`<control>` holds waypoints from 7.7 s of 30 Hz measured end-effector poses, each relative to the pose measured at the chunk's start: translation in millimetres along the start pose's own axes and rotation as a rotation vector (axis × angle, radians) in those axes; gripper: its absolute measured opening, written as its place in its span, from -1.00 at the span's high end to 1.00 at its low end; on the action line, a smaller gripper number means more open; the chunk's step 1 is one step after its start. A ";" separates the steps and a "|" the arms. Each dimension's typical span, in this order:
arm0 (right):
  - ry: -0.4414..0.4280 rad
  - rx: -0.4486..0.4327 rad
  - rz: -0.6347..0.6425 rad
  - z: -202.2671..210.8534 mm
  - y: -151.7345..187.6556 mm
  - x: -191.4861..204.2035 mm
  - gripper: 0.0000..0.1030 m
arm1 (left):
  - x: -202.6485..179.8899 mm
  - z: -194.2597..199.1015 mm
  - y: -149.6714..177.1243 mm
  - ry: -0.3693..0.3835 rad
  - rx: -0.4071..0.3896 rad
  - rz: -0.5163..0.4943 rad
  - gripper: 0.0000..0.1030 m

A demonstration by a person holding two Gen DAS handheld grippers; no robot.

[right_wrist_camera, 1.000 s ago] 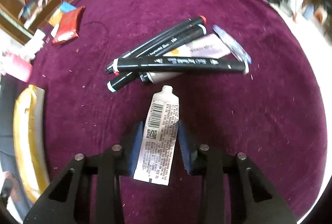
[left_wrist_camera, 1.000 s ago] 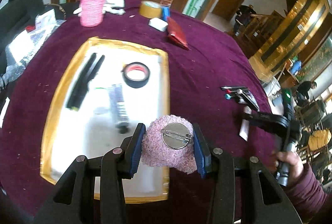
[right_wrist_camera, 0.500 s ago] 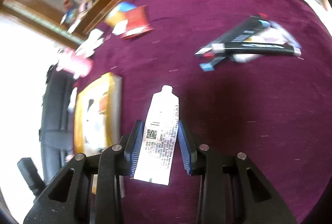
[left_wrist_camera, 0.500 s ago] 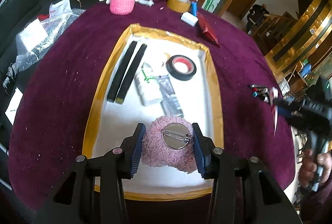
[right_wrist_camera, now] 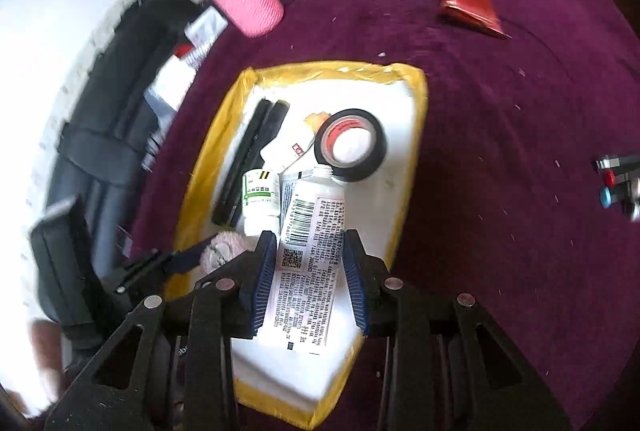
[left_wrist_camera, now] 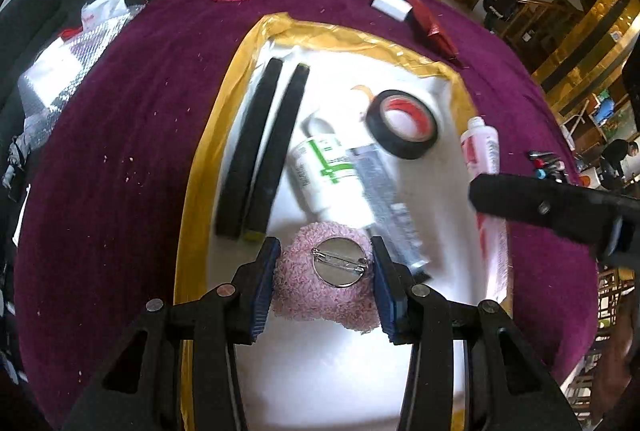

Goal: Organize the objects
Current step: 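Place the pink badge in the tray with the left gripper while the right gripper places the white tube, then grasp a black marker with the left gripper while the right gripper grasps a clear pen, then place the black marker in the tray with the left gripper while the right gripper places the clear pen, then move both grippers back to the marker pile and grasp the cream tube with the right gripper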

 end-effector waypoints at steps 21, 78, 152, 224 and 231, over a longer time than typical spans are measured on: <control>0.140 0.011 -0.007 -26.4 -13.0 -1.5 0.31 | 29.7 50.9 11.9 0.084 -0.054 0.179 -0.16; -0.074 -0.143 -0.491 176.3 33.5 -431.2 -0.07 | -421.7 -100.8 -55.1 0.060 0.030 -0.743 0.59; 0.152 -0.035 0.029 -23.5 -17.4 -26.7 0.74 | -60.4 18.4 37.5 0.172 0.032 -0.032 0.22; 0.283 -0.096 -0.173 80.0 -25.5 -316.8 0.10 | -292.6 1.4 -28.1 0.125 -0.051 -0.124 0.01; 0.254 -0.104 -0.287 118.2 6.5 -378.2 0.46 | -335.6 -70.0 -81.4 0.154 -0.001 -0.302 0.02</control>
Point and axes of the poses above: each gripper's, at about its wrist camera, not at the fingertips, and z roughly against the way its jaws point, x to its left, y to its underside, the point moved 4 cm from there along -z, roughly the way its jaws point, and after that the axes turned 10 degrees about -z, right-handed, at the moved point
